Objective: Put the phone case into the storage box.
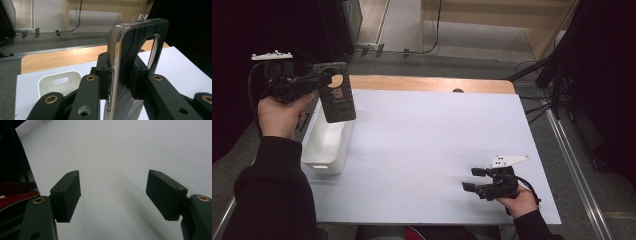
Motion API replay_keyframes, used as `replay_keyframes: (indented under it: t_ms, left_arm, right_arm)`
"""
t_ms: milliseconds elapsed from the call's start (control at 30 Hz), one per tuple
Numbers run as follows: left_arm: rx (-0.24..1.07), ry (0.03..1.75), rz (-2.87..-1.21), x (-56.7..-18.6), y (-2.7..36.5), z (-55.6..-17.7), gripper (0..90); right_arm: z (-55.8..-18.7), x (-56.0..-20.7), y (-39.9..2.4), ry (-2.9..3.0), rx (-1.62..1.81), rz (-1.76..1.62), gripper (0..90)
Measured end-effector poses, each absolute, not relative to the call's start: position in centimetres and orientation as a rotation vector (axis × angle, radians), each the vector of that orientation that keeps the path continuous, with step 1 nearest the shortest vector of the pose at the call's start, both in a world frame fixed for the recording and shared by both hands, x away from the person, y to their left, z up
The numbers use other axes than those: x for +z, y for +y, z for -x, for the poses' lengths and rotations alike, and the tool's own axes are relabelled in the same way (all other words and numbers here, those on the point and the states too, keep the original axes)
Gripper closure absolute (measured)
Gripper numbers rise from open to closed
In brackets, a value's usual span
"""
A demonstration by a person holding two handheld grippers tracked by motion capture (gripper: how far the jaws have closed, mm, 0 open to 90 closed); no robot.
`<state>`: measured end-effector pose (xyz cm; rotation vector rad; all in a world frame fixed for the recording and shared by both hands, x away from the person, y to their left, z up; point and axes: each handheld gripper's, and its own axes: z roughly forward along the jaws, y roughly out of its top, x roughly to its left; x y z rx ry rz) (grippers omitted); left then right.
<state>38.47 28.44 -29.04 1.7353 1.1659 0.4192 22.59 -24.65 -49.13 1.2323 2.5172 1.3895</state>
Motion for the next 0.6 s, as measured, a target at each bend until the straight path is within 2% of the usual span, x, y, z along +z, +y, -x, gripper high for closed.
replay_keyframes:
  t_ms: [600]
  left_arm:
    - [0.471,1.205,-1.717,-29.7,30.8,-39.7,73.1]
  right_arm:
    - [-22.8,-49.0,-24.5,2.512,1.394,-1.225,26.8]
